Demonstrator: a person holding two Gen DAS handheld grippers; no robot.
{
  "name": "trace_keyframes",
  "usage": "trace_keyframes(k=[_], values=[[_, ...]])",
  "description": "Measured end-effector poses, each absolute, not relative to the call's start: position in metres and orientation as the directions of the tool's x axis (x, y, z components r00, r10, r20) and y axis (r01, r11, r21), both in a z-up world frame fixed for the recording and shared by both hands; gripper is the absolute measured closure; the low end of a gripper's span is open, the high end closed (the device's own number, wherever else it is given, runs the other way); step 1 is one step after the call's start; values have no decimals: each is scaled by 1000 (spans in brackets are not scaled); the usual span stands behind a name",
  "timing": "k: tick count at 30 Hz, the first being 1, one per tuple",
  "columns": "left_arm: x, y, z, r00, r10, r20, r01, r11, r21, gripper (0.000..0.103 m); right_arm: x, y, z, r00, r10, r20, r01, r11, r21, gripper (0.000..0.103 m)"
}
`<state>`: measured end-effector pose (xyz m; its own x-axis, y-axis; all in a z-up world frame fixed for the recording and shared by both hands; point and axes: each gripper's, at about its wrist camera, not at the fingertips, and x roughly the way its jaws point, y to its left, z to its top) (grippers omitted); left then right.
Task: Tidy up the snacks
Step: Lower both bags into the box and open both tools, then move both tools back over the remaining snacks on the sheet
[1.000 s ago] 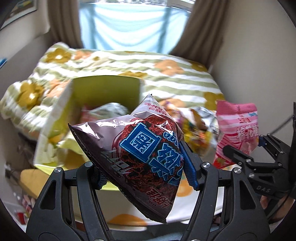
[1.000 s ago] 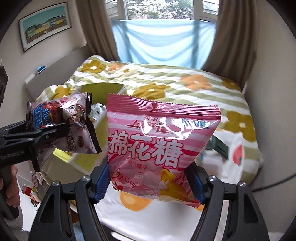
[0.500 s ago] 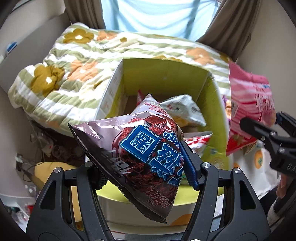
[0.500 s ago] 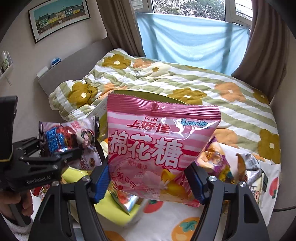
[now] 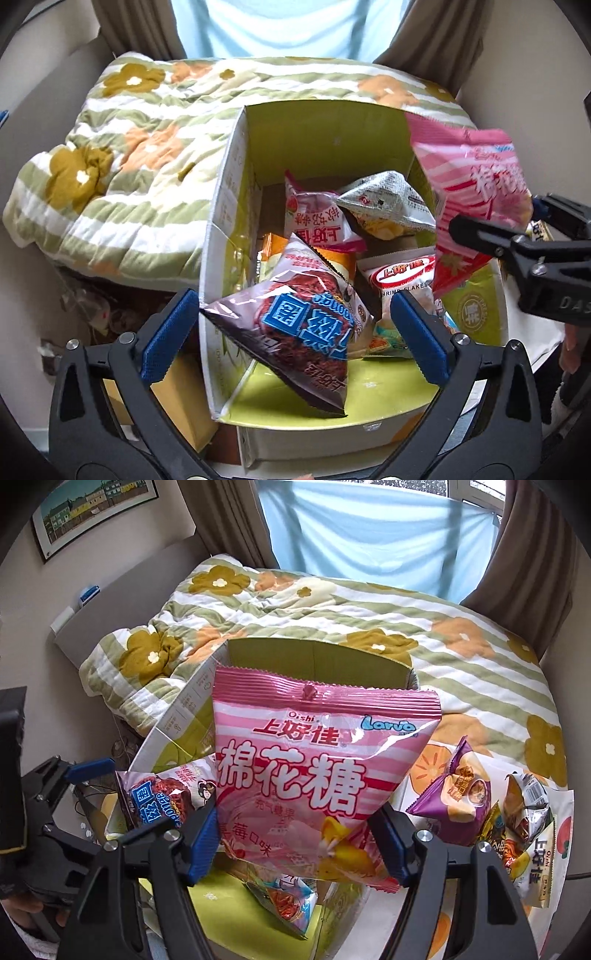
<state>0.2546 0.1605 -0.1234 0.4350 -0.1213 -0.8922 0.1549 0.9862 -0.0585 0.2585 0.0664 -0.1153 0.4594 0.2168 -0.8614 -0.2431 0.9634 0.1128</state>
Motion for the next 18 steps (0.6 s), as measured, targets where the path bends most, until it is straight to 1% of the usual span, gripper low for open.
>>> trace_keyframes(k=[3, 9, 11, 12, 13, 15, 18], values=[[256, 169, -117, 446, -128, -886, 128, 989, -78, 0, 264, 71, -121, 440, 228, -869, -268, 956, 116, 34], [257, 177, -110, 467, -110, -877, 68, 994, -88, 0, 271, 82, -126, 404, 296, -865, -316, 933, 172, 33], [258, 178, -108, 474, -102, -874, 59, 995, -84, 0, 270, 85, -127, 401, 305, -864, -333, 927, 173, 24], [258, 179, -107, 480, -103, -871, 53, 995, -88, 0, 269, 86, -127, 412, 291, -863, -333, 930, 155, 16], [258, 181, -107, 483, -104, -869, 49, 995, -92, 0, 268, 85, -128, 418, 282, -863, -336, 931, 142, 11], [258, 184, -108, 483, -97, -870, 38, 995, -90, 0, 264, 83, -130, 418, 285, -863, -349, 927, 137, 8], [255, 186, -110, 482, -97, -871, 38, 995, -90, 0, 257, 80, -132, 431, 279, -858, -348, 929, 128, 7]])
